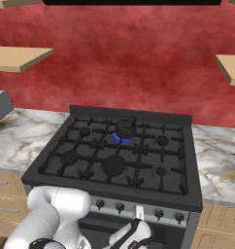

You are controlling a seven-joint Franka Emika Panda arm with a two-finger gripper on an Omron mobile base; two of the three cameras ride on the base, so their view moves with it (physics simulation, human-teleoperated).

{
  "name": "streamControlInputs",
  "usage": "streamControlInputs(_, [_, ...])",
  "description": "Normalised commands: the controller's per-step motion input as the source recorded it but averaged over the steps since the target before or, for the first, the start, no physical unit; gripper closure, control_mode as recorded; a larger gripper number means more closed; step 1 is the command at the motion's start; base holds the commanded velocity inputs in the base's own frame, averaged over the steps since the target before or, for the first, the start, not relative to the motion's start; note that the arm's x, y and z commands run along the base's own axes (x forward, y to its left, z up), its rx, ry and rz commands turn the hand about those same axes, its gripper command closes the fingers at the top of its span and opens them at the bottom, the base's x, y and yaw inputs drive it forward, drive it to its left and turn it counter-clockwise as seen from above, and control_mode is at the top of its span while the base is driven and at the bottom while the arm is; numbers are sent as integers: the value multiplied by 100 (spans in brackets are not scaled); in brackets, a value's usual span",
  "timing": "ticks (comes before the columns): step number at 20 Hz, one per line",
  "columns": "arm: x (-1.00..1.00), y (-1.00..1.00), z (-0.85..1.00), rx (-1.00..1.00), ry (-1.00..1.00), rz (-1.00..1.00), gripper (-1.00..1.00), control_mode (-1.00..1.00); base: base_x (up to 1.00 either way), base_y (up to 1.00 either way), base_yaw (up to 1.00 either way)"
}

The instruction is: Lower the heat of the kettle.

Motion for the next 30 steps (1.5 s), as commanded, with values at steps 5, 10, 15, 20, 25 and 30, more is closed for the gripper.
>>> streamControlInputs(5, [7, -10, -7, 5, 0, 0, -100, -100, 0, 0, 0])
streamControlInputs(10, [6, -16, 0, 9, -1, 0, -100, -100, 0, 0, 0])
streamControlInputs(15, [9, -10, 0, 9, 0, 0, -100, -100, 0, 0, 0])
streamControlInputs(20, [0, -19, 0, 11, -8, 0, -100, -100, 0, 0, 0])
streamControlInputs(25, [1, -8, 4, 9, -6, 0, -100, -100, 0, 0, 0])
streamControlInputs(30, [10, 0, 1, 5, 0, 0, -100, -100, 0, 0, 0])
